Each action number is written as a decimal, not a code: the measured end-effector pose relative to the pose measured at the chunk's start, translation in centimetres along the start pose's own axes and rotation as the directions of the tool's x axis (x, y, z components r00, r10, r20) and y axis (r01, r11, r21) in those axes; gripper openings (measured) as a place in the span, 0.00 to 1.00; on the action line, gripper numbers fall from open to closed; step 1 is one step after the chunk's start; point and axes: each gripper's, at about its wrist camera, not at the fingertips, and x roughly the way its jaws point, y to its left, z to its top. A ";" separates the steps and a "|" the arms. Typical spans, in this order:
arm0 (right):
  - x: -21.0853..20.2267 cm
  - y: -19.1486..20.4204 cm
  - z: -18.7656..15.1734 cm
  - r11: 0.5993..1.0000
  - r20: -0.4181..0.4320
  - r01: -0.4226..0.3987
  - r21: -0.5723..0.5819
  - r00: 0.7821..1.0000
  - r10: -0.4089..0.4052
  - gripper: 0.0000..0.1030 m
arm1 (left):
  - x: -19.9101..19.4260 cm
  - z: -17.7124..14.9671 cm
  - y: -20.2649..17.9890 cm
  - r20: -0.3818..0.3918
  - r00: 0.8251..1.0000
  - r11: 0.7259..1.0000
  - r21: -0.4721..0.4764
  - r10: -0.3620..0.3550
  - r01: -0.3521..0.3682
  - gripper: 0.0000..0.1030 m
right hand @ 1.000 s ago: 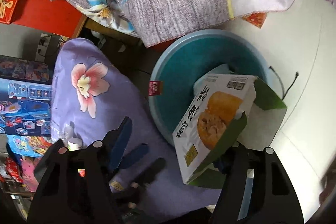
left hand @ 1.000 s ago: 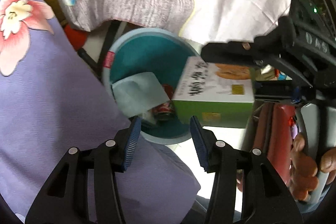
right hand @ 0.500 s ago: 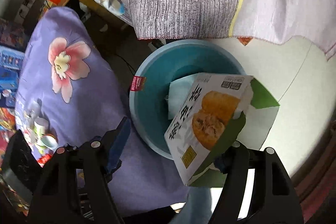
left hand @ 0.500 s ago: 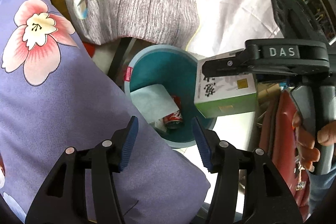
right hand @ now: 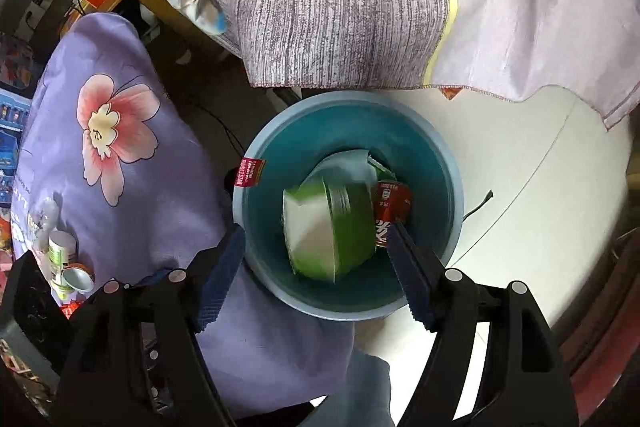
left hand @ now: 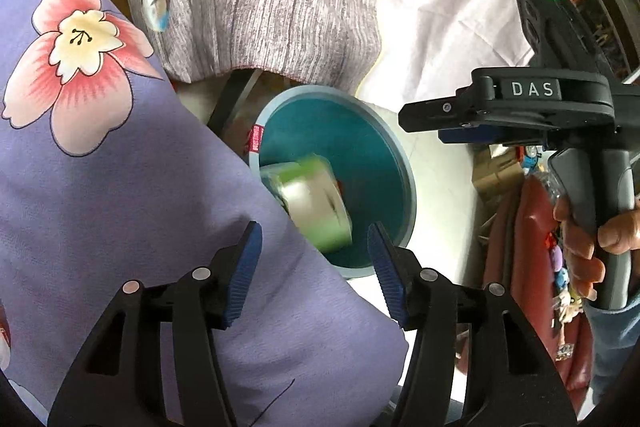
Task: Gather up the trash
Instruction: 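Move both tools back over the trash on the bedspread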
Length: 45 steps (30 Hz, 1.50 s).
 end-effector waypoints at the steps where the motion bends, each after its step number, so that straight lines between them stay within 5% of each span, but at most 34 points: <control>1: 0.0 0.2 -0.1 1.000 -0.002 -0.004 -0.002 1.000 0.004 0.68 | -0.1 -0.1 0.1 0.000 1.000 1.000 -0.004 0.000 0.000 0.56; 13: -2.3 3.0 -3.5 0.997 0.065 -0.074 -0.022 0.995 0.075 0.74 | -4.6 -2.1 -0.5 0.074 0.994 0.997 0.003 0.074 -0.075 0.89; 29: -1.5 16.7 -11.7 0.945 0.018 -0.228 -0.233 0.971 0.238 0.77 | -16.8 -12.7 6.3 0.153 0.941 0.949 -0.146 0.301 -0.280 0.93; 37: 0.4 26.5 -17.1 0.881 -0.044 -0.223 -0.417 0.973 0.226 0.77 | -24.4 -20.7 12.1 0.186 0.885 0.876 -0.326 0.427 -0.355 0.93; 45: 2.9 37.8 -24.6 0.696 -0.088 -0.165 -0.699 0.985 0.146 0.77 | -31.7 -28.8 16.7 0.187 0.810 0.756 -0.521 0.555 -0.398 0.93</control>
